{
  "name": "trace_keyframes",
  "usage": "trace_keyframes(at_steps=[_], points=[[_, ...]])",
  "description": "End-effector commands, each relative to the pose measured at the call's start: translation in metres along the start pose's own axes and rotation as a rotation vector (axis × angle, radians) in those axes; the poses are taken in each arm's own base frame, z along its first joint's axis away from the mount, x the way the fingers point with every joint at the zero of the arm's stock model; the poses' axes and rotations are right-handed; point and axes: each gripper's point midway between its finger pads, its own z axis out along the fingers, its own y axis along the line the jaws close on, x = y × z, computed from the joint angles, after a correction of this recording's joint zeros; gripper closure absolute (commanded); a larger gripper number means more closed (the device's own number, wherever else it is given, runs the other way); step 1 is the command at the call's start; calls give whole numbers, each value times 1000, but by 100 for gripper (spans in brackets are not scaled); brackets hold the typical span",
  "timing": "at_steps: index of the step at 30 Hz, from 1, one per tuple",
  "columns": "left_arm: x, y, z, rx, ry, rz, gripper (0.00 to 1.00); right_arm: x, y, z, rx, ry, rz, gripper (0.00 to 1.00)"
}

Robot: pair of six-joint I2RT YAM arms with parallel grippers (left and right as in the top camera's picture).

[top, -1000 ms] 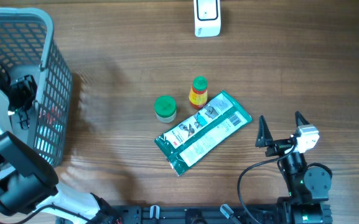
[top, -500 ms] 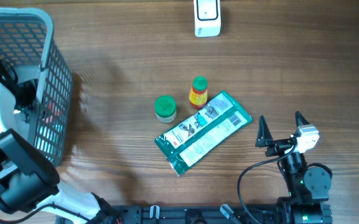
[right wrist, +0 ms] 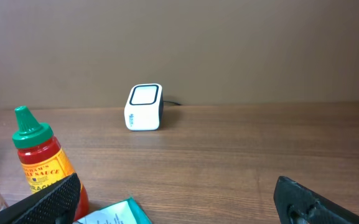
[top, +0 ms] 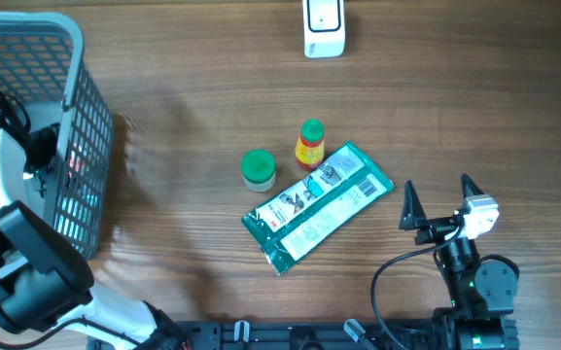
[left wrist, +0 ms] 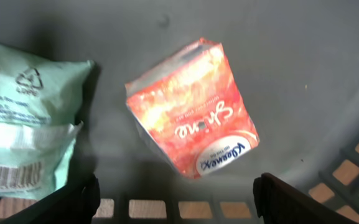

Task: Scan the item barcode
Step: 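Grasp the orange-red snack box with the left gripper and lift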

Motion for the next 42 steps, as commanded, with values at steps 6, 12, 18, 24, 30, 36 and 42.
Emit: trace_keyframes(at_steps=[6,12,18,24,30,36,42], points=[[-24,16,6,-96,-156,89,23,-2,-2,0,14,-8,-7,0],[-20,11,11,-79,-168,106,31,-2,-2,0,14,-8,-7,0],[-17,12,26,-49,-175,116,32,-2,-2,0,13,-8,-7,0],[-17,17,34,-50,-173,106,42,-2,-2,0,14,-8,-7,0],[-17,17,42,-26,-178,106,45,-2,-2,0,14,-8,-7,0],[-14,26,50,-36,-168,106,85,-2,-2,0,13,-8,-7,0],[-14,26,51,-31,-168,108,96,-2,-2,0,14,-8,-7,1]])
